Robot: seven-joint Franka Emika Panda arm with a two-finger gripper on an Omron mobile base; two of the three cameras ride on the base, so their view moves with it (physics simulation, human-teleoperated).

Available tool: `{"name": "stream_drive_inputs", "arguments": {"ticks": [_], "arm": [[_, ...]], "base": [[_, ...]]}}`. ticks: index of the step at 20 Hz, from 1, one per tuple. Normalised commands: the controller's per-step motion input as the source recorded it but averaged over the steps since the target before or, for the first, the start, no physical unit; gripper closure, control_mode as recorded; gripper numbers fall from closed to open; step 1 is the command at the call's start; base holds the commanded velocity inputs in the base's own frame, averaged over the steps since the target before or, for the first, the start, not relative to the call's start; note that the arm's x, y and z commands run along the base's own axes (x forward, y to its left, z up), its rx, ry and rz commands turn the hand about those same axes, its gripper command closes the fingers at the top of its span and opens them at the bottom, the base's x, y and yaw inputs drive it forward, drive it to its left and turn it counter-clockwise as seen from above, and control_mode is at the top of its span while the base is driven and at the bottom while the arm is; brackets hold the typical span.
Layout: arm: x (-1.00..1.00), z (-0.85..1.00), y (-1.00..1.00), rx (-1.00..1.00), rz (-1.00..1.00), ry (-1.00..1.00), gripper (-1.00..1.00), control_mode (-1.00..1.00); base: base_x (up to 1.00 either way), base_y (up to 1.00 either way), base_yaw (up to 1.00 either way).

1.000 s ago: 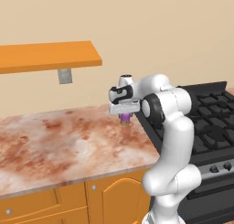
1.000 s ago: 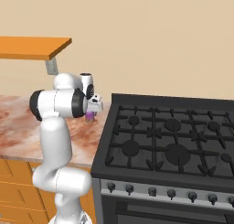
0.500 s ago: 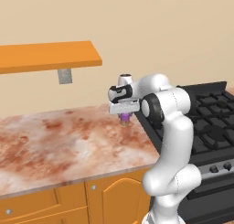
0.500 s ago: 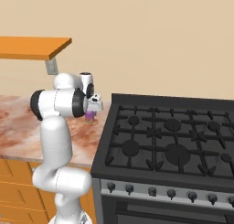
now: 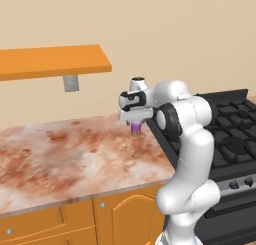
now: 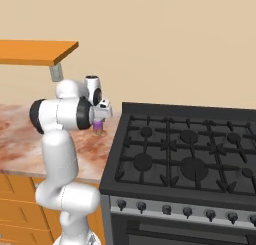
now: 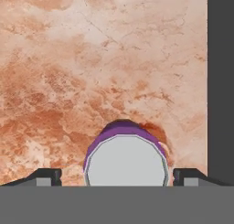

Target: Four empty soda cans are scattered around the kitchen. Gather all the cans and cluster them next to the stove for recycling.

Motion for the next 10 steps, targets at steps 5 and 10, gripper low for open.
{"name": "stream_drive_inputs", "arguments": {"ticks": [5,10], "arm": [[-0.51,0.35,-0.10,0.00,0.00,-0.11,-1.00,-1.00],[-0.80,0.29,-0.28,0.00,0.00,-0.11,-1.00,-1.00]], "base": [[0.00,0.00,0.00],[0.00,0.00,0.00]]}}
